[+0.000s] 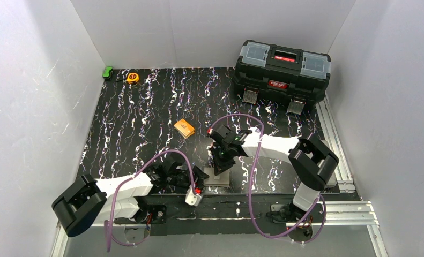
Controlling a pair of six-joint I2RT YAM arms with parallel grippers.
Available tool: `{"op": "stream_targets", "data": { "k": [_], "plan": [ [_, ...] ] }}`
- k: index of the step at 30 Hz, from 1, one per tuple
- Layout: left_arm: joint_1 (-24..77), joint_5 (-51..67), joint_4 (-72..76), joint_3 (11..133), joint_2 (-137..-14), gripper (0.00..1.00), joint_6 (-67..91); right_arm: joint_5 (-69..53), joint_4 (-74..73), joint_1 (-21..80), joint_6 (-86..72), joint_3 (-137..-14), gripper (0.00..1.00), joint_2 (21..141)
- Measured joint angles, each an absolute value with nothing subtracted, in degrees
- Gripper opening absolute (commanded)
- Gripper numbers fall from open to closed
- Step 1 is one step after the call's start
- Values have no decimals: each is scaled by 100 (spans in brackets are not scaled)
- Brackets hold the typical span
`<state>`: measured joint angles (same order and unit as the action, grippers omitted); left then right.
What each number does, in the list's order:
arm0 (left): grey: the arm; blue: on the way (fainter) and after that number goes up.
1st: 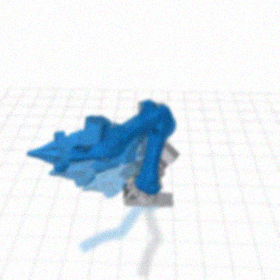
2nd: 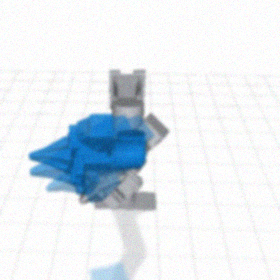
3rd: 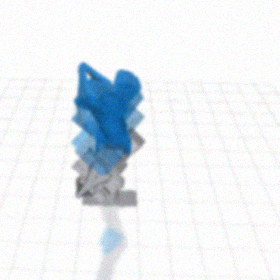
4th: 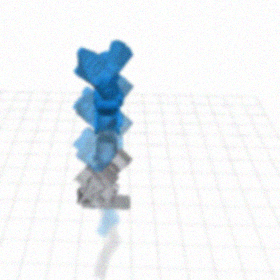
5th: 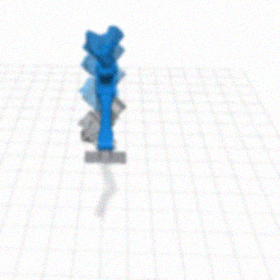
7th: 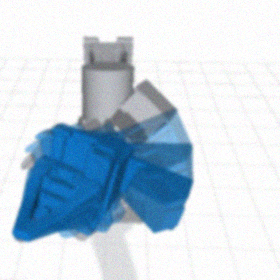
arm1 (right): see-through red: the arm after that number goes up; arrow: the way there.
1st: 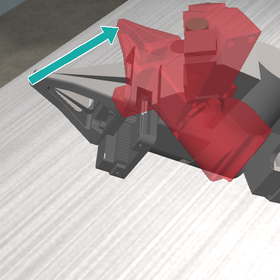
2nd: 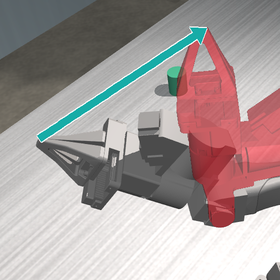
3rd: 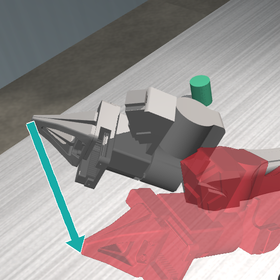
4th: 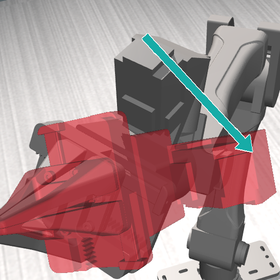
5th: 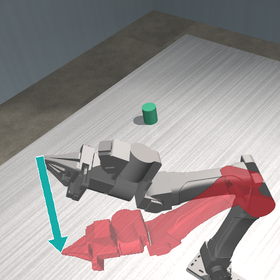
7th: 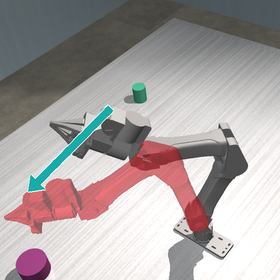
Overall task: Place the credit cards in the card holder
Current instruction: Close the card holder at the center of the board.
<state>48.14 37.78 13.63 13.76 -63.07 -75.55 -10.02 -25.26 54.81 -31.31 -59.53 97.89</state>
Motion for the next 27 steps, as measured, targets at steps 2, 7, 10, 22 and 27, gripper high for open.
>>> {"op": "stream_targets", "data": {
  "k": [2,7,10,22,27],
  "plan": [
    [4818,3780,1328,1448,-6394,47,-7679,-1070,-2510,5463,-3124,-5957,1,9800],
    [4818,3787,1286,1511,-6490,45,-7940,-1269,-2486,5325,-3114,-5955,1,9854],
    [4823,3798,1389,1511,-6584,43,-8077,-1391,-2449,5247,-3111,-5955,1,9887],
    [4856,3566,1752,1715,-7004,25,-7253,-1494,-2244,5096,-3081,-5933,1,9915],
    [4860,3291,1715,1903,-7017,12,-6744,-1457,-2204,5019,-2998,-5937,1,9915]
  ]
}}
